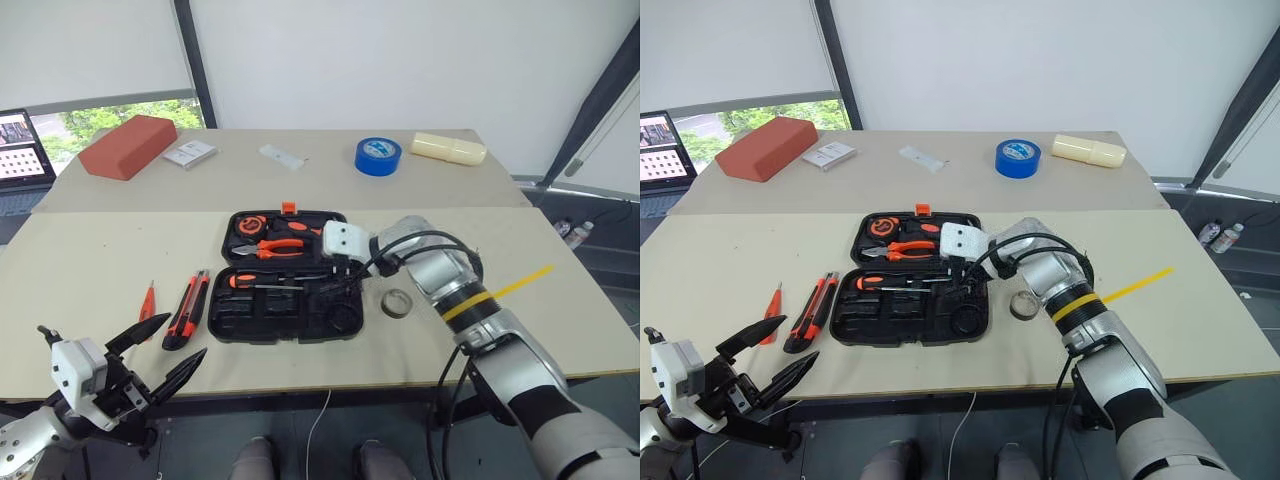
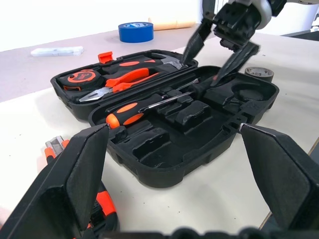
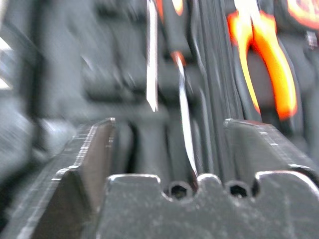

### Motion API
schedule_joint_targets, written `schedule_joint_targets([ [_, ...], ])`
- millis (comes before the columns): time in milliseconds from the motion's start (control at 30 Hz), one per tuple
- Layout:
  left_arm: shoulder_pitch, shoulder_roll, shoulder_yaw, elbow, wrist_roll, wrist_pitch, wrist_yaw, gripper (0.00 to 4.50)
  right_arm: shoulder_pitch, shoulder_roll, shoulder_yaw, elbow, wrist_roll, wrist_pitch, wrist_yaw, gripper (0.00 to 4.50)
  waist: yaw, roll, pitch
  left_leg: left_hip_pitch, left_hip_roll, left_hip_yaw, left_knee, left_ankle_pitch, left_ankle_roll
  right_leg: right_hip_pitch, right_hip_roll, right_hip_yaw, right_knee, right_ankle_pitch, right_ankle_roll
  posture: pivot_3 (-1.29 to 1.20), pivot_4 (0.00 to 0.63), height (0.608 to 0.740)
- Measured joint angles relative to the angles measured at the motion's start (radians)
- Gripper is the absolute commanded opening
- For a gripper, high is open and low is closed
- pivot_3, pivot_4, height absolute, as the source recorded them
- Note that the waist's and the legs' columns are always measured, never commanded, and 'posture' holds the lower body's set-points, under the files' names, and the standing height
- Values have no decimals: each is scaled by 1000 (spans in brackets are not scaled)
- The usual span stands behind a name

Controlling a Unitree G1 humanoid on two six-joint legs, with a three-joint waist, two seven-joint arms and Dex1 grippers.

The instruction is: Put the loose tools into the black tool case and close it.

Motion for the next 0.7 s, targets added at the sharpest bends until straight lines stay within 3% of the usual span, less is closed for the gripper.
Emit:
schedule_joint_targets([
  [33,0,0,1,0,0,0,0,4500,-12,-2,-23,21,17,-4,6,4481,1,0,0,0,0,0,0,0,0,0,0,0,0,0,0,0,150,740],
  [67,4,0,1,3,0,0,0,4500,-24,-3,-49,46,35,-11,8,3933,2,0,0,0,0,0,0,-1,-1,0,0,0,0,0,0,0,150,740],
  [167,4,1,4,15,1,0,1,4500,-33,0,-99,101,65,-49,6,3017,2,0,0,1,0,0,0,-4,-7,1,0,0,0,-2,-3,0,150,740],
  [467,5,1,4,18,19,0,16,4500,81,118,-77,223,31,-184,-83,8,-5,0,0,1,0,0,0,0,0,0,0,0,1,0,0,0,150,740],
  [700,25,5,4,18,37,8,32,4500,76,142,-51,287,-28,-280,-172,8,-18,0,0,11,0,0,-1,-5,-8,4,0,0,1,-4,-7,0,150,740],
])
